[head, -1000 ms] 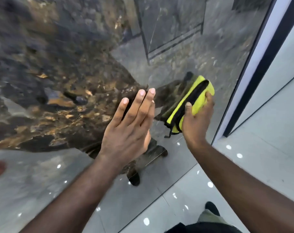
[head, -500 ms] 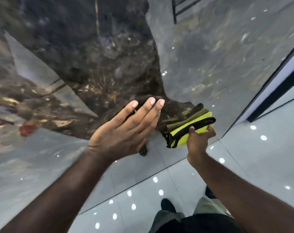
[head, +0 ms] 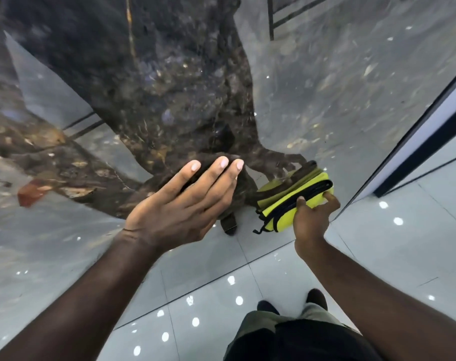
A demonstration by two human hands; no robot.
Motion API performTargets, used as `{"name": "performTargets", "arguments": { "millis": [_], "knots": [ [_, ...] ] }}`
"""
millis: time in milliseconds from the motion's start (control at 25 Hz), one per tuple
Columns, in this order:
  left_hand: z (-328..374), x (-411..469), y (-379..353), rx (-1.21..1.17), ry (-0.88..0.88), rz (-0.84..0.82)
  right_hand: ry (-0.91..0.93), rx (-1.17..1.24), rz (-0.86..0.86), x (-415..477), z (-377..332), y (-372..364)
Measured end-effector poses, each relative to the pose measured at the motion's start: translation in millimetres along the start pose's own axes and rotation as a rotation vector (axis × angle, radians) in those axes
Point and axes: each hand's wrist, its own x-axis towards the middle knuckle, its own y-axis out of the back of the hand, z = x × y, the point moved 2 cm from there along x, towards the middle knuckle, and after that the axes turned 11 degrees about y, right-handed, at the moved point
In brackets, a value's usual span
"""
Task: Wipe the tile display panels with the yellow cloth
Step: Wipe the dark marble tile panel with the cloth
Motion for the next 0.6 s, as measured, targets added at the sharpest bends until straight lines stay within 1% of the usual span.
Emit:
{"name": "performTargets", "arguments": {
  "millis": [80,120,240,280,400,440,480,520,560,600],
  "knots": [
    [-1.0,0.9,0.4,-0.014,0.001,0.001,0.174,-0.014,0.018,4.5,-17.2,3.3],
    [-2.1,1.6,0.9,-0.022,0.010,0.009,0.213,-0.027,0.032,7.9,-25.0,4.2],
    [-1.8,3.1,5.0,-0.083,0.070,-0.031,0.068,0.062,0.093,9.5,-50.5,7.8],
    [-0.5,5.6,8.5,-0.123,0.124,-0.045,0.135,0.063,0.115,8.1,-64.5,8.3],
    [0.5,27.0,19.1,-0.228,0.323,-0.036,0.627,0.041,0.106,2.0,-114.8,12.5],
    [-1.3,34.8,22.3,-0.236,0.359,-0.024,0.712,0.010,0.127,8.1,-127.0,14.8],
    [-4.2,41.9,24.3,-0.231,0.379,-0.011,0.709,0.015,0.186,17.2,-137.2,19.0],
    [-6.9,48.2,24.6,-0.227,0.391,-0.002,0.610,0.117,0.227,23.4,-147.2,22.0],
    [-8.6,52.2,24.6,-0.228,0.405,0.003,0.497,0.167,0.263,29.0,-152.6,21.1],
    [-9.4,54.1,25.3,-0.229,0.416,0.004,0.501,0.176,0.273,20.6,-165.2,19.6]
  ]
}}
